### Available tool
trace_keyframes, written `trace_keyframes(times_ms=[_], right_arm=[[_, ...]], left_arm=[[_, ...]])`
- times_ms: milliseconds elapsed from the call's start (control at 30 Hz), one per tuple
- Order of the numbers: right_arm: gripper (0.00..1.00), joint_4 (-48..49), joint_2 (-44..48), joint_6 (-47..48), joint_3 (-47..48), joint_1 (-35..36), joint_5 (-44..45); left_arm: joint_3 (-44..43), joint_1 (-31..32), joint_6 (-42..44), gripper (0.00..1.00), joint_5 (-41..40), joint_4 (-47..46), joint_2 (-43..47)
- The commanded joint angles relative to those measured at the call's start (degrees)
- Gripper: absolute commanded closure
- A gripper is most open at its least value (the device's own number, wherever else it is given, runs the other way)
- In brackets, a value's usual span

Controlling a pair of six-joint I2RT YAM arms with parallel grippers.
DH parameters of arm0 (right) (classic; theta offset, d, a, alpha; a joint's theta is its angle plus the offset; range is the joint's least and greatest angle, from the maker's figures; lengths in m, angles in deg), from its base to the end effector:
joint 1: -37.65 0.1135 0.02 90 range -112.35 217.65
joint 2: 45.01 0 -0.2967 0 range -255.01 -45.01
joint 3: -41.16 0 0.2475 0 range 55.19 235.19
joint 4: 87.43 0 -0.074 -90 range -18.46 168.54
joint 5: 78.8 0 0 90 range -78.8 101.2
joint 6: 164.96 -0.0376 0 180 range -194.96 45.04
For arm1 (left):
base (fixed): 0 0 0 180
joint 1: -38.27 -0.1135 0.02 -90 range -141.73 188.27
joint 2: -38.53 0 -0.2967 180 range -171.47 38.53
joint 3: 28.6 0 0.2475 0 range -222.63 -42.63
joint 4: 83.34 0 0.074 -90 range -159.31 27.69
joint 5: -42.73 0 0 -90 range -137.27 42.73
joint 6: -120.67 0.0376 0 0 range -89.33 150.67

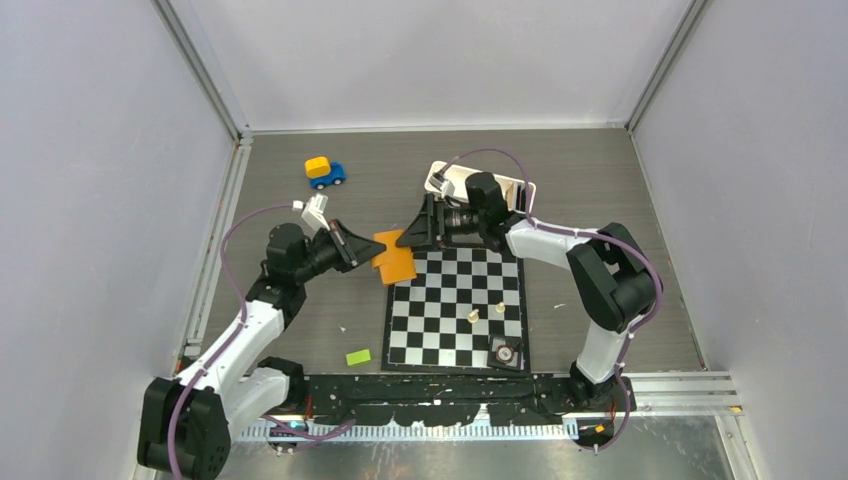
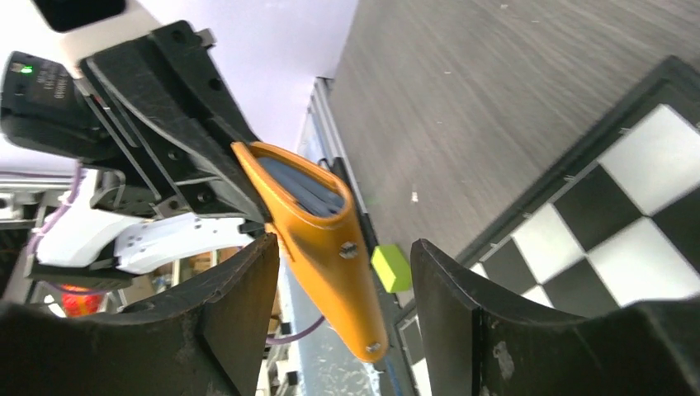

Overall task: Put the credit cards into the card holder
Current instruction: Close the card holder at the center of the board.

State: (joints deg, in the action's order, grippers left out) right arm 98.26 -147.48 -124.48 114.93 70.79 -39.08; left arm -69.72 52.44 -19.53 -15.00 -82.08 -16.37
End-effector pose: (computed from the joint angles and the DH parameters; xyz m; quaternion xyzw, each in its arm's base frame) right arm 0.3119 0.2382 0.2460 -0.1245 0.7806 0.5960 0.1412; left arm 0.1812 -0.0665 0.2698 -0.0749 0.7772 -0.4980 0.3772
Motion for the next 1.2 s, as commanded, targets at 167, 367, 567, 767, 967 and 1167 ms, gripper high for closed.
trace_keyframes(times_ms=[167, 367, 567, 767, 967, 1167], right_arm=[[0.60, 21.6, 1.2, -16.2, 0.1, 1.7, -7.1], [0.99, 6.0, 4.9, -6.5, 1.3, 0.8, -1.9], [1.00, -51.7, 7.2, 23.7, 17.4, 1.3, 30.8], [0.99, -75.5, 3.4, 29.4, 29.7, 6.2, 61.5], [1.00, -90.9, -7.4, 26.8, 41.2, 14.2, 77.7], [0.77, -93.4, -17.6, 21.3, 48.8, 19.3, 78.8]], left_arm=[[-2.4, 0.0, -1.2, 1.00, 3.2, -4.4, 0.6], [-5.1, -1.6, 0.0, 0.43, 4.9, -0.3, -2.9], [-11.0, -2.8, 11.4, 0.22, -8.0, 21.9, -0.1], [-14.2, -2.8, 15.2, 0.20, -14.8, 32.8, -0.2], [-13.7, -2.8, 14.2, 0.20, -13.8, 32.8, -1.6], [-12.9, -2.8, 13.8, 0.20, -13.6, 34.2, -1.7]])
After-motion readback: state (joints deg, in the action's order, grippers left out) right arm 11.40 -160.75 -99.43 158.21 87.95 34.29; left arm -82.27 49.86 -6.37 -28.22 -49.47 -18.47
